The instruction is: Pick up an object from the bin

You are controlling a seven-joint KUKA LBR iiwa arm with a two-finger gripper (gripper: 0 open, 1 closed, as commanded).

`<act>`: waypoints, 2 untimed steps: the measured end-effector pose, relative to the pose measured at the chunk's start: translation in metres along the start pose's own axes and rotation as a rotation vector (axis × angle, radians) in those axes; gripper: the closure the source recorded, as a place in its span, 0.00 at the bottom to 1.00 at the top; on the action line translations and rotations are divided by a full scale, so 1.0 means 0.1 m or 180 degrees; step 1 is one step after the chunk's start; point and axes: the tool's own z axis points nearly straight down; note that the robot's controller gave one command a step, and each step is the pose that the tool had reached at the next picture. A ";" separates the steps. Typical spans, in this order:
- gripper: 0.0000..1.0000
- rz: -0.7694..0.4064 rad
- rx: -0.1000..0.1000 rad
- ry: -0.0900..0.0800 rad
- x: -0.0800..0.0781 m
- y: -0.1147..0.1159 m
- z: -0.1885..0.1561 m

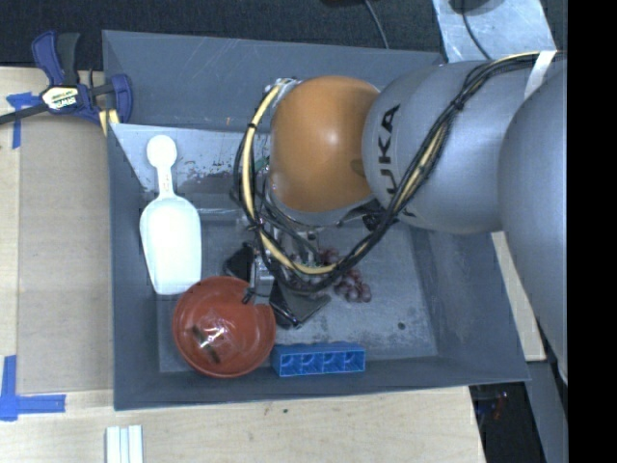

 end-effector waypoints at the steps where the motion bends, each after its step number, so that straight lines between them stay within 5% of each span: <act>1: 0.00 0.0283 -0.0031 -0.0046 -0.05 -0.34 0.71; 2: 0.00 0.0445 -0.0007 -0.0005 0.00 -0.38 0.44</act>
Offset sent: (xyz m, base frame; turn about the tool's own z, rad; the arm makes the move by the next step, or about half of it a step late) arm -0.0046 -0.0467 -0.0974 0.2711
